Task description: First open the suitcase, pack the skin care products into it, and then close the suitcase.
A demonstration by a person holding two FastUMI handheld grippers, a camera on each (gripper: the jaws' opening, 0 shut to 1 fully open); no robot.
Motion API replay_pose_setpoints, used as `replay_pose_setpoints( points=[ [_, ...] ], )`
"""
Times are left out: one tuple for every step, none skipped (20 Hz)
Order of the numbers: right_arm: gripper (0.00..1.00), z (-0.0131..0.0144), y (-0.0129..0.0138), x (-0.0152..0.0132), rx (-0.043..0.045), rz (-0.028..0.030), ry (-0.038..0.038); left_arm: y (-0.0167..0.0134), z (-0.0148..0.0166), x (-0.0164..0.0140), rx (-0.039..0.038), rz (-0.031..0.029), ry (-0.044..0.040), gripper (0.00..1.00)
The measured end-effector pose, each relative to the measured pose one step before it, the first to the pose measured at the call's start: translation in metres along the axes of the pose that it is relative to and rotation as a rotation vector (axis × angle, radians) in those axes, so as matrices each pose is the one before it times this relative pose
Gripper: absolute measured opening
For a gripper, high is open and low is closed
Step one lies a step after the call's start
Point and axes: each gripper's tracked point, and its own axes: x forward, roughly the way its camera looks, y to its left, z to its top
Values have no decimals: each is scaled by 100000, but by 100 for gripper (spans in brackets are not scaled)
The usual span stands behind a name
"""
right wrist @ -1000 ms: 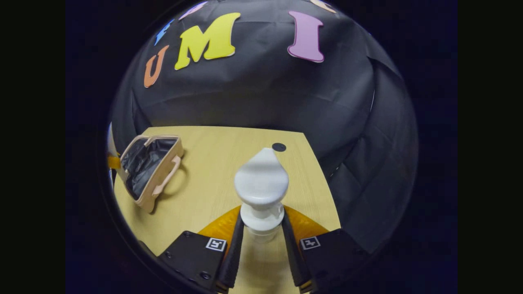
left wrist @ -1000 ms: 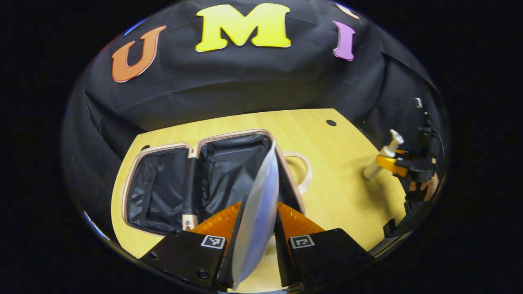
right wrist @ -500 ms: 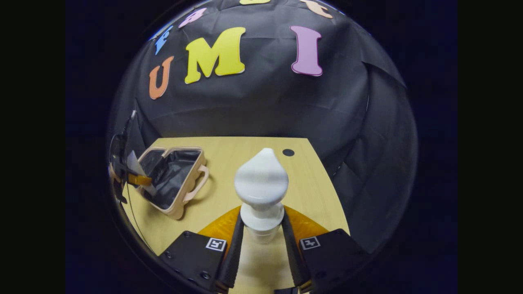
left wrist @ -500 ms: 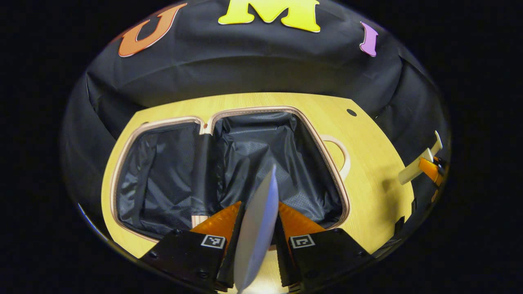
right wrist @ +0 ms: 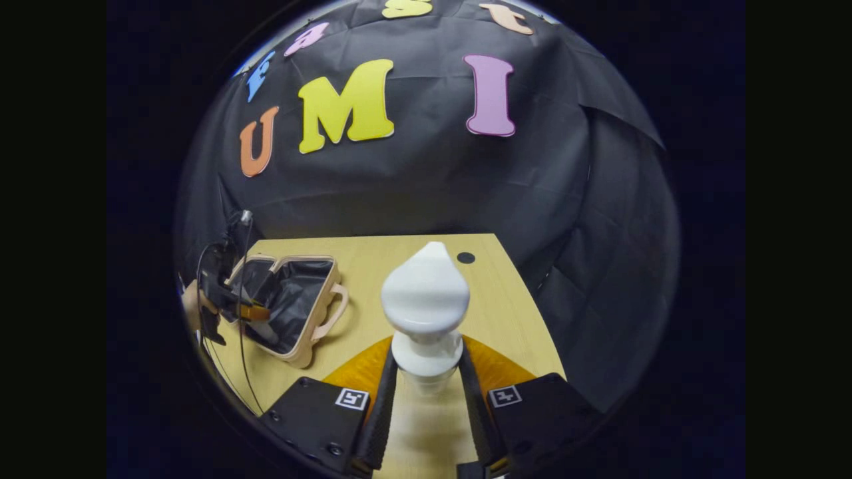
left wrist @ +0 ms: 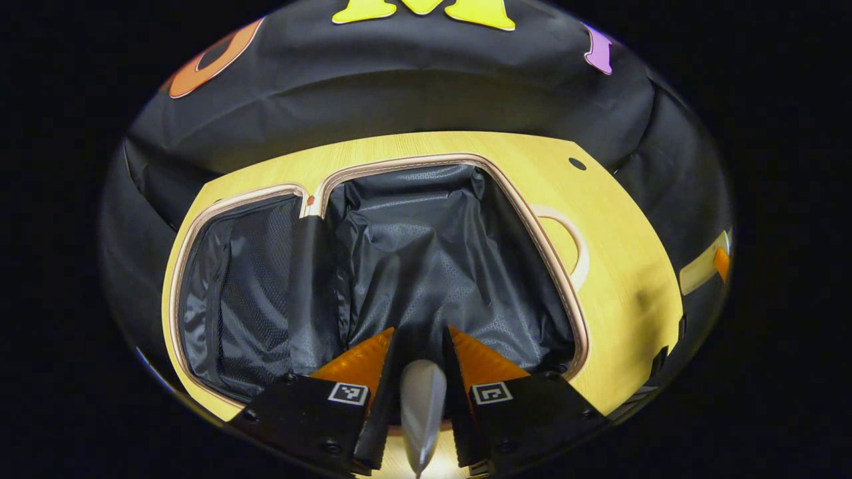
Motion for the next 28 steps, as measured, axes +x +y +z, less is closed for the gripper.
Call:
replay_pose_setpoints(
  points=[
    [46,-99,61,-22,-451,-56,214,98,319,24,195,230,323,43],
    [48,-166,89,-121,-199,57,645,8,856,274,1253,-356,-2538,43],
    [48,-186,209,66,-5,261,839,87,213,364,1111,2,470,41],
    [48,-167,176,14,-48,163,718,194,196,-92,1016,992,846,40],
    [48,-167,168,41,-313,140,637,42,562,-31,1390,160,-941,40],
    [48,-91,166,-75,-406,30,398,250,336,192,1391,481,-198,46],
    [48,-100,163,-18,-477,123,389,270,83,511,909,389,173,39],
    [48,-86,201,106,-567,91,362,194,-396,673,-74,182,2394,40],
    [48,5,99,-50,-563,-43,342,268,118,678,305,705,685,40],
    [48,-263,100,63,-583,82,632,362,952,234,1888,534,-2844,37],
    [48,-79,219,-10,-348,70,602,12,145,598,1504,-736,508,35],
    [48,-123,123,-6,-474,75,625,367,495,285,1716,1604,-354,33],
    [48,-171,104,-21,-712,-74,621,291,531,371,1971,992,-335,33],
    [48,-97,93,1,-757,-42,432,214,485,483,1587,697,-742,33],
    [46,-156,174,52,-648,143,349,171,514,566,911,482,-769,33],
    [48,-52,171,11,-477,280,526,280,497,618,1076,748,-721,33],
    [48,-127,123,52,-410,252,561,389,332,538,1183,1104,-450,33],
    [46,-18,96,24,-675,53,563,455,204,484,517,736,-68,33],
    [46,-163,22,85,-714,-105,508,292,432,513,228,673,-1330,34],
    [48,-15,9,62,-486,-45,461,135,191,751,243,-420,-393,33],
    [48,-39,85,77,-245,-45,448,-22,-219,652,-829,-960,863,46],
    [48,-102,27,150,-256,-130,649,-66,-702,852,-1162,-1373,1633,46],
    [48,-111,-12,86,-157,-264,611,-35,-921,729,-1352,-888,3146,40],
    [48,-136,21,85,-360,25,507,-62,893,68,-1140,-1186,-4028,39],
    [48,-65,197,135,-451,69,619,-72,465,635,-258,-973,-2152,39],
    [48,83,230,81,-281,92,512,30,-401,-265,-1012,-312,2433,36],
    [48,80,294,250,-337,523,218,70,181,-138,-1345,-107,-1467,35],
    [48,257,502,55,-587,859,140,118,-179,32,-138,338,840,35]
  ],
)
